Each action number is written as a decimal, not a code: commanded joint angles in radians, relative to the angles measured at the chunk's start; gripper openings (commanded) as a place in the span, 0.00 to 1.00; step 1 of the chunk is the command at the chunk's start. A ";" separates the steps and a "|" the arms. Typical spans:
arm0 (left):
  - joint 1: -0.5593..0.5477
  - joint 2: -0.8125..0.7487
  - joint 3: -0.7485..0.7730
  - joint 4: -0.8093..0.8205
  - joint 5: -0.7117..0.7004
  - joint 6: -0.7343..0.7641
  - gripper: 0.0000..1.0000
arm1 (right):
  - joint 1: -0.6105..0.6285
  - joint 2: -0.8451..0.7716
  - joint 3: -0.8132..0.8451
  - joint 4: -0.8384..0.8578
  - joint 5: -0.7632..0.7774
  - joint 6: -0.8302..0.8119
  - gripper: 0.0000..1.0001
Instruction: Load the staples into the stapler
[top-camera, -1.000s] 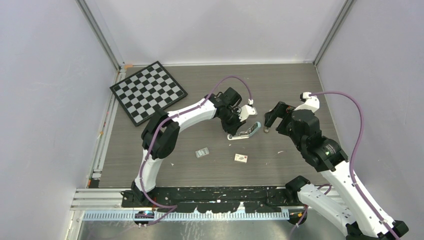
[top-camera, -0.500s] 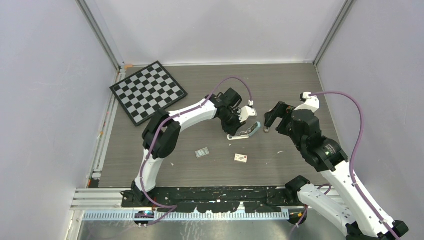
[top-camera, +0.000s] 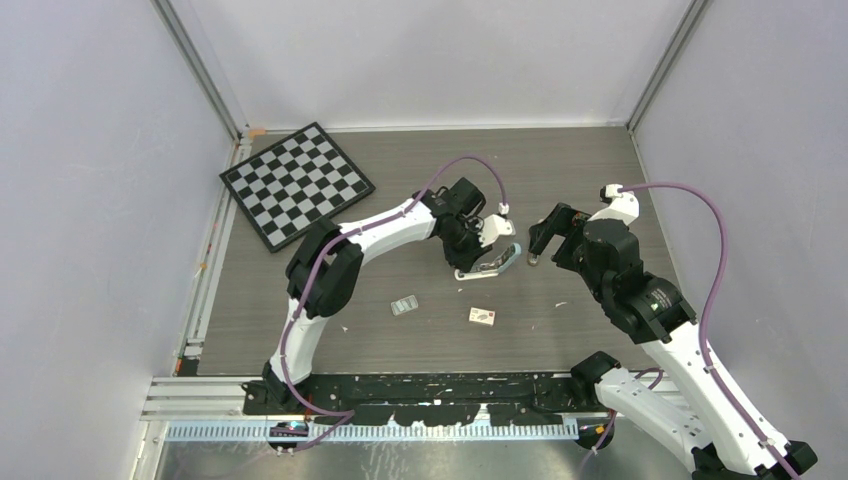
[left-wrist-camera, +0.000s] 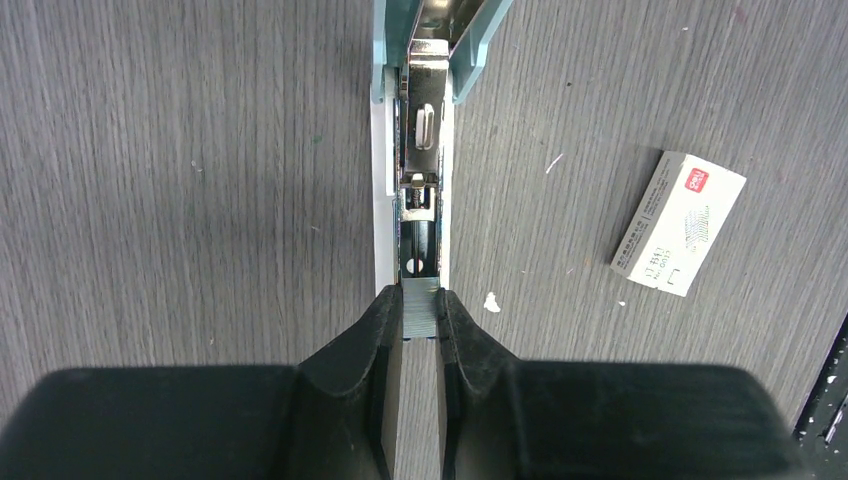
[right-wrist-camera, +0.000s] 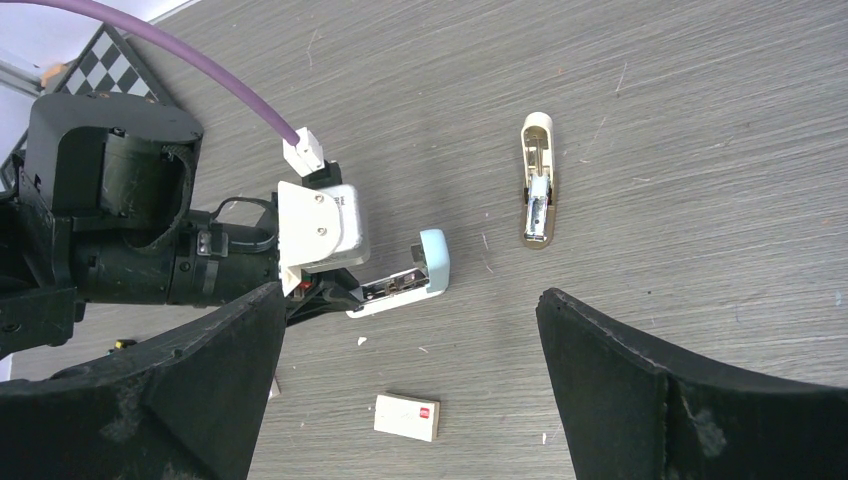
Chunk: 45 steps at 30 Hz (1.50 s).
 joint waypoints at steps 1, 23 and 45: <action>-0.009 0.012 0.033 -0.017 -0.010 0.014 0.17 | -0.004 -0.006 0.026 0.034 0.022 -0.005 1.00; 0.137 -0.294 -0.324 0.461 0.019 -0.506 0.36 | -0.029 0.124 0.000 0.102 -0.077 -0.022 0.99; 0.150 -0.251 -0.592 0.882 0.035 -0.956 0.28 | -0.297 0.539 -0.052 0.273 -0.555 -0.091 0.67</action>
